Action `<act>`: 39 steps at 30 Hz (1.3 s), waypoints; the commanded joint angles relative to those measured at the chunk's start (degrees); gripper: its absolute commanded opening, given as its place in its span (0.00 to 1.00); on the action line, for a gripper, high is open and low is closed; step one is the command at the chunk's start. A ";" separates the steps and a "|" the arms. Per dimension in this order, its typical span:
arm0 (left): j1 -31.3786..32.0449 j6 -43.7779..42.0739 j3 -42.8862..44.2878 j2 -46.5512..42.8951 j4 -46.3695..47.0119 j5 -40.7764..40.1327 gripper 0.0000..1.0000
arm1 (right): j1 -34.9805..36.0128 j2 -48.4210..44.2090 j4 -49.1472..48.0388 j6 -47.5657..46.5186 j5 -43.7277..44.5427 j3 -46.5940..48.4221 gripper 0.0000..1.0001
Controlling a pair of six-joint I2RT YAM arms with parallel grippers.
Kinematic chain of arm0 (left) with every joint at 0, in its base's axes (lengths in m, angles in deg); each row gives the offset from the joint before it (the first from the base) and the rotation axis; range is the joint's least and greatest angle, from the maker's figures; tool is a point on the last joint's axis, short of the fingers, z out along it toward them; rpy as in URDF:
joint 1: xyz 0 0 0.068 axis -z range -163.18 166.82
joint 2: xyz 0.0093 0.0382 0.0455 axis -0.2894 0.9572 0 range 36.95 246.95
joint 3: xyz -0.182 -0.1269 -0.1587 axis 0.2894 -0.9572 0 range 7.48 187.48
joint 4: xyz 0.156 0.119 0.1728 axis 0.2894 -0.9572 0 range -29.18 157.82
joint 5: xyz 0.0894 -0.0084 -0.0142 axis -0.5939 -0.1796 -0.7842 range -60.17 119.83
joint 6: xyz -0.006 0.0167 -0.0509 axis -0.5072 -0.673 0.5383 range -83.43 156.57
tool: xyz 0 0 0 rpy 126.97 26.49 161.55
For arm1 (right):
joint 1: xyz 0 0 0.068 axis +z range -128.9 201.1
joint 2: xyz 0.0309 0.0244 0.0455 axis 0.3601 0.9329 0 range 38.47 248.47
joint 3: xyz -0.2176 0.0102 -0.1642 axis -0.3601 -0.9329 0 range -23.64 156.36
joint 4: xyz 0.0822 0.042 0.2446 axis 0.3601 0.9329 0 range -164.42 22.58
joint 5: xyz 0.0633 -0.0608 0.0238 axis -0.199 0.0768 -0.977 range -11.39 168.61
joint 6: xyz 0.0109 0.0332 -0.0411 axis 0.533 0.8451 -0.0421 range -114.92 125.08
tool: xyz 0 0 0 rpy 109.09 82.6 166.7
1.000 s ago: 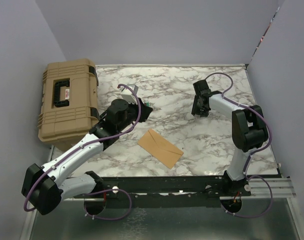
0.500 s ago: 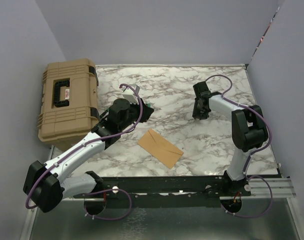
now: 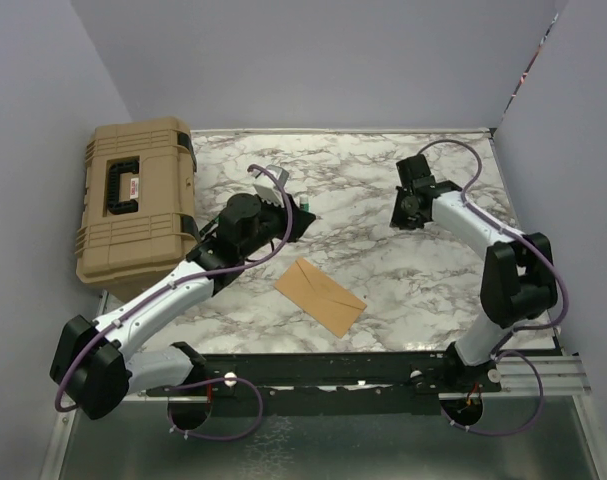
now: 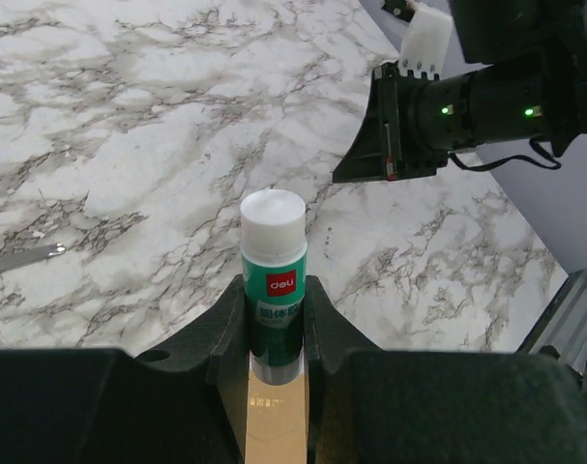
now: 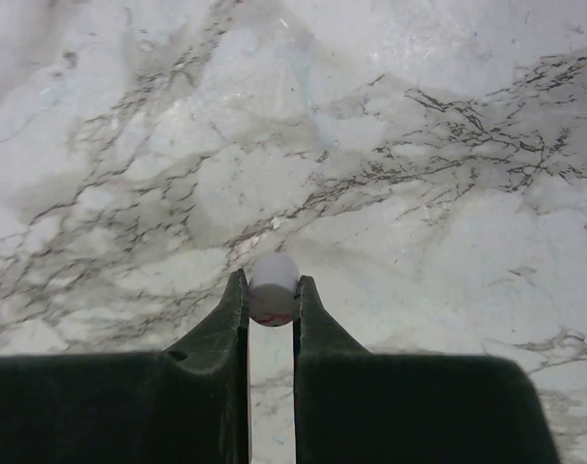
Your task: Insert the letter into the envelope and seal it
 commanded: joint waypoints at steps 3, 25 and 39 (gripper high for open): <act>-0.10 -7.63 3.47 4.83 9.28 7.49 0.00 | -0.54 -13.61 5.18 1.78 -9.20 -5.21 0.01; 6.77 -30.86 8.10 18.75 16.99 18.56 0.00 | -0.54 -45.45 17.86 9.84 -29.02 -7.01 0.01; 7.60 -43.32 4.10 15.58 15.43 23.46 0.00 | -0.54 -44.42 18.68 11.57 -44.37 3.52 0.01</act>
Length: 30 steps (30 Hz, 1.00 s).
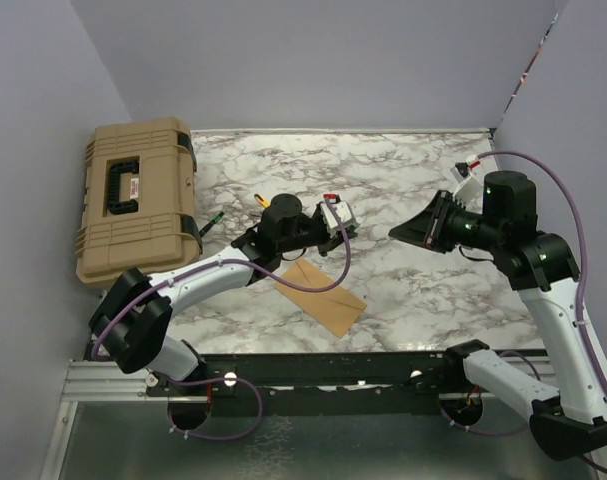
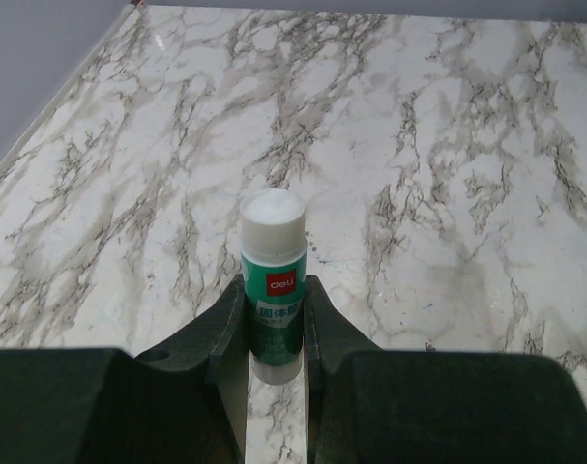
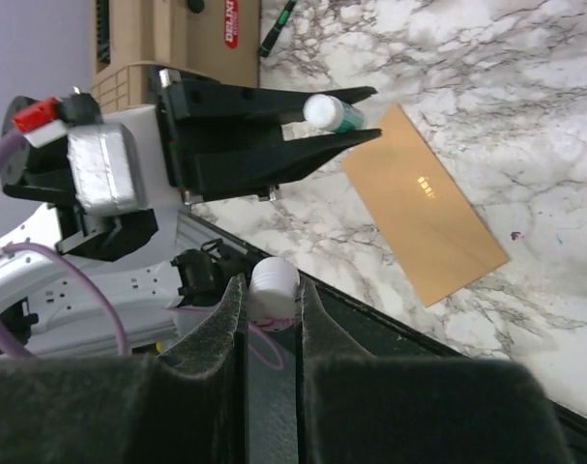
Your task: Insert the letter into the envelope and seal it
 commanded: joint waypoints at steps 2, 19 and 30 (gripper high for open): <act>0.58 -7.73 -1.13 -2.79 -0.36 4.27 0.00 | -0.28 3.08 1.87 0.89 -6.88 2.63 0.01; 2.34 -13.40 0.72 -3.50 -6.58 6.29 0.00 | -0.28 14.25 0.09 -1.43 -8.53 3.69 0.01; 2.99 -12.98 1.21 -3.24 -6.57 6.69 0.00 | -0.21 16.69 -2.61 -0.89 -10.72 1.51 0.01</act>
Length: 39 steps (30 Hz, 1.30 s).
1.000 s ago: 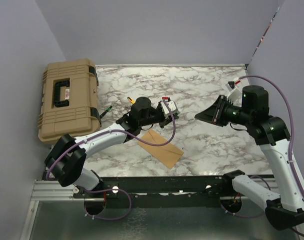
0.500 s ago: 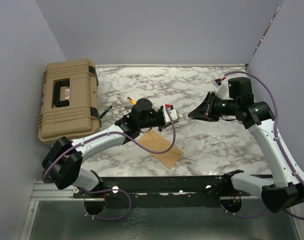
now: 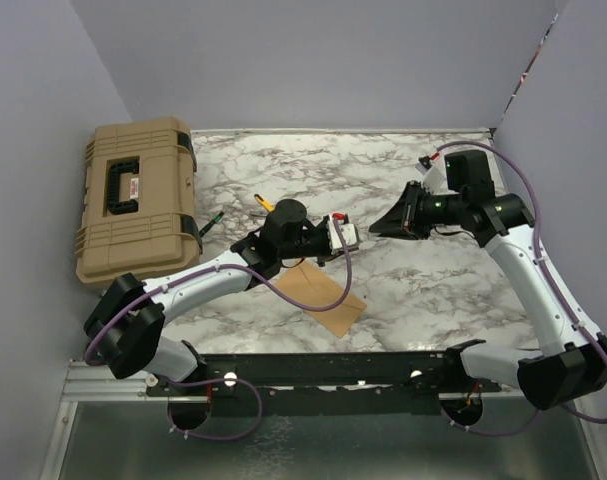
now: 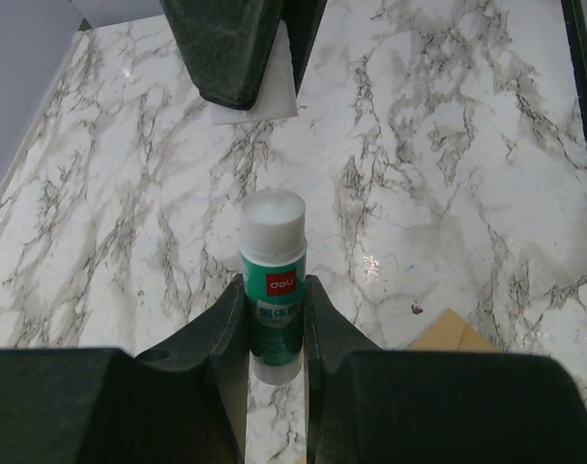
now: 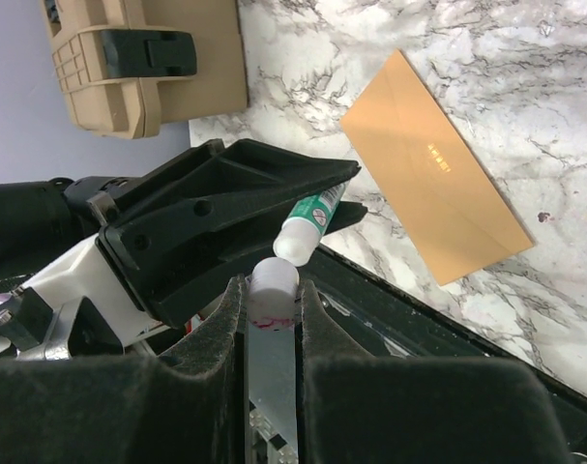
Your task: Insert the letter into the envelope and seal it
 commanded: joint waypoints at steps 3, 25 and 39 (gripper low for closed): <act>0.71 -0.85 2.07 -0.75 -0.06 2.30 0.00 | -0.17 0.84 -2.37 -0.44 -2.61 -1.55 0.01; 1.19 -1.14 2.20 -0.50 -0.06 1.24 0.00 | -0.15 2.00 -5.05 -0.05 -6.05 -4.71 0.00; 1.59 -3.62 5.42 1.27 -4.32 -0.70 0.00 | 0.00 3.38 -1.90 -3.29 -6.95 -3.05 0.01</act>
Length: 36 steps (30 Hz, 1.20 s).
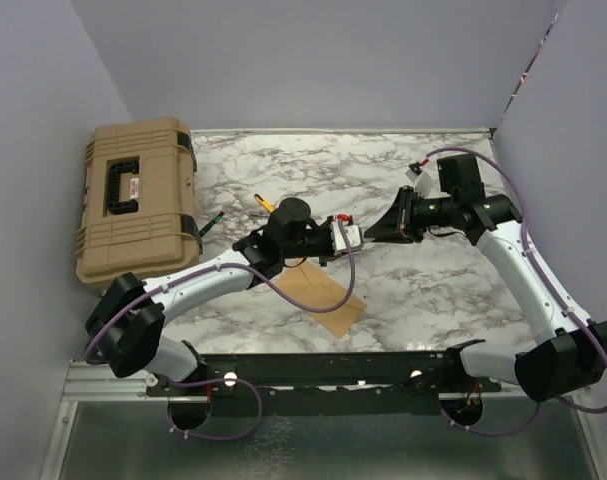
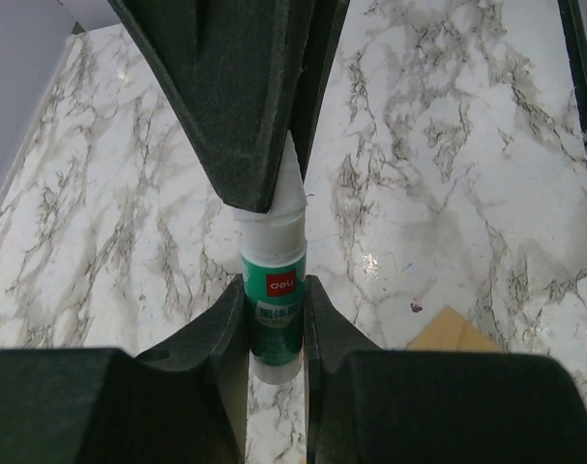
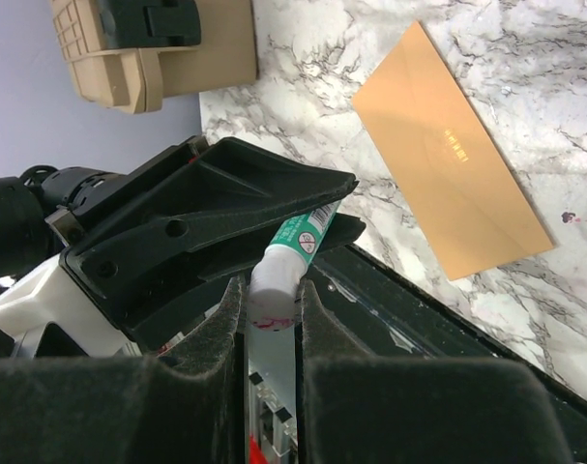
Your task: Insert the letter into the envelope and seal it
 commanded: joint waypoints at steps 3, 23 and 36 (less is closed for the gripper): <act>0.78 -2.29 6.36 2.48 -6.25 -1.27 0.00 | 0.42 1.76 2.90 -3.33 0.87 1.77 0.01; 1.58 -0.75 14.97 8.79 -12.55 -2.83 0.00 | 3.24 3.23 7.29 -4.95 16.72 2.24 0.00; 3.40 -2.47 18.17 8.62 -5.15 -1.41 0.00 | 3.73 1.86 4.72 -0.07 15.90 -5.44 0.01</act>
